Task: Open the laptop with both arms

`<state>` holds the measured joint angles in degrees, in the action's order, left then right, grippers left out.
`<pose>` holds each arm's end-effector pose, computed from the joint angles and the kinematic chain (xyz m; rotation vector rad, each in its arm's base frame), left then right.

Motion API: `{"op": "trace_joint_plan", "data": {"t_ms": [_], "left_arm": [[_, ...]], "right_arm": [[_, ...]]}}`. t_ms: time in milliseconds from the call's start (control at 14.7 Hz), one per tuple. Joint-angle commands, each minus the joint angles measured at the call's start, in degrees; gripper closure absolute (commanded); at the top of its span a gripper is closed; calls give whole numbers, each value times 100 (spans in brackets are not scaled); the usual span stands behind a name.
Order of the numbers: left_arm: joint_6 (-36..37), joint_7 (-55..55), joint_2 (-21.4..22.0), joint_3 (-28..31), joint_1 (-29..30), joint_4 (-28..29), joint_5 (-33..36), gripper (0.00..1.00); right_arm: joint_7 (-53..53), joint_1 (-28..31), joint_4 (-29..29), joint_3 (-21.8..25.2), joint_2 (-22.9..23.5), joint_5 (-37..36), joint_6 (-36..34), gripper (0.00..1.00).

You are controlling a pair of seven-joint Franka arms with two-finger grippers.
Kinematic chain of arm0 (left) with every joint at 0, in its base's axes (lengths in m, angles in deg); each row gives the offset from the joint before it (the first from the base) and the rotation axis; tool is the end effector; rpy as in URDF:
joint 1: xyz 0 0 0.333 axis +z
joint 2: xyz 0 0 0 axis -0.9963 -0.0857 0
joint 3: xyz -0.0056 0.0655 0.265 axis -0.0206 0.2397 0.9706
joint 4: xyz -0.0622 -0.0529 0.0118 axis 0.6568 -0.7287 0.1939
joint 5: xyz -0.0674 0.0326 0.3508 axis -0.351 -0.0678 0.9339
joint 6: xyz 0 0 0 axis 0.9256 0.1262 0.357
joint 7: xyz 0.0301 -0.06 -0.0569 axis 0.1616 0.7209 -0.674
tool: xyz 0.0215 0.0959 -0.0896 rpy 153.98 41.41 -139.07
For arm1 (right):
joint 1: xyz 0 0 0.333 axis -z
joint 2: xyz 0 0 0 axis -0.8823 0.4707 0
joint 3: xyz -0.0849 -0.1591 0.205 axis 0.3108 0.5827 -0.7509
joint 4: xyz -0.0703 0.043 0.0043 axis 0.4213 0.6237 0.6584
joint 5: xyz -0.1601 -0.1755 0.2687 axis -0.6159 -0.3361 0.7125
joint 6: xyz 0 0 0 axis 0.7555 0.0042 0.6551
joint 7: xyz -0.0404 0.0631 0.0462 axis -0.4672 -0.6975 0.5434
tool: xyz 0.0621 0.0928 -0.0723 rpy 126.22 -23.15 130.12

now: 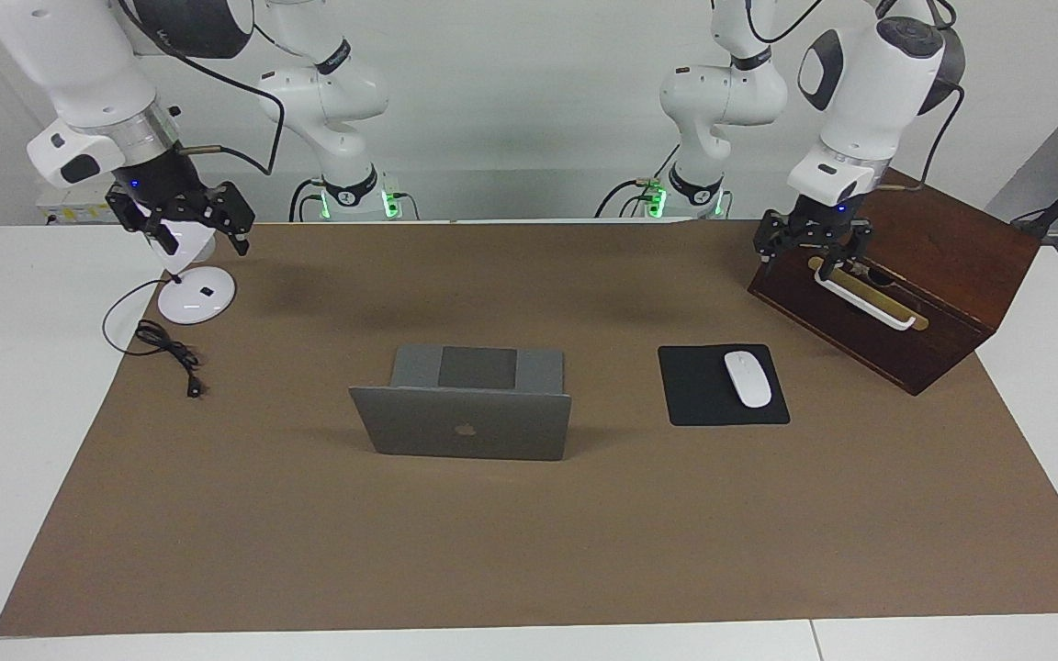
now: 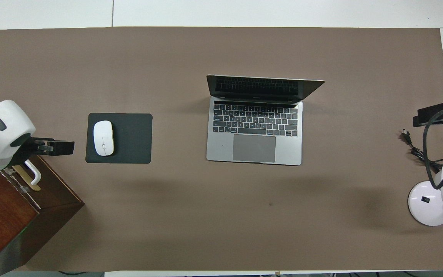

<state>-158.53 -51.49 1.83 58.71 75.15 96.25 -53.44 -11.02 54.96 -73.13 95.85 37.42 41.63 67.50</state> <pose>0.4700 -0.0376 0.4794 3.1086 -0.2483 0.2483 0.5030 -0.0311 0.5481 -3.1206 0.0979 -0.0027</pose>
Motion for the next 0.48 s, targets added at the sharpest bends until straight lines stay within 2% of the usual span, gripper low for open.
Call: {"op": "trace_joint_plan", "data": {"t_ms": [0,204,408], "left_arm": [[132,-42,-45,-53,193,-253,101,0],[237,-218,-256,-53,342,-674,101,0],[964,-218,-695,-61,431,-1604,101,0]], "right_arm": [[94,107,93,-66,-5,-50,20,0],[85,116,541,-66,232,-24,-260,1],[85,133,657,-75,285,-15,-314,1]]}}
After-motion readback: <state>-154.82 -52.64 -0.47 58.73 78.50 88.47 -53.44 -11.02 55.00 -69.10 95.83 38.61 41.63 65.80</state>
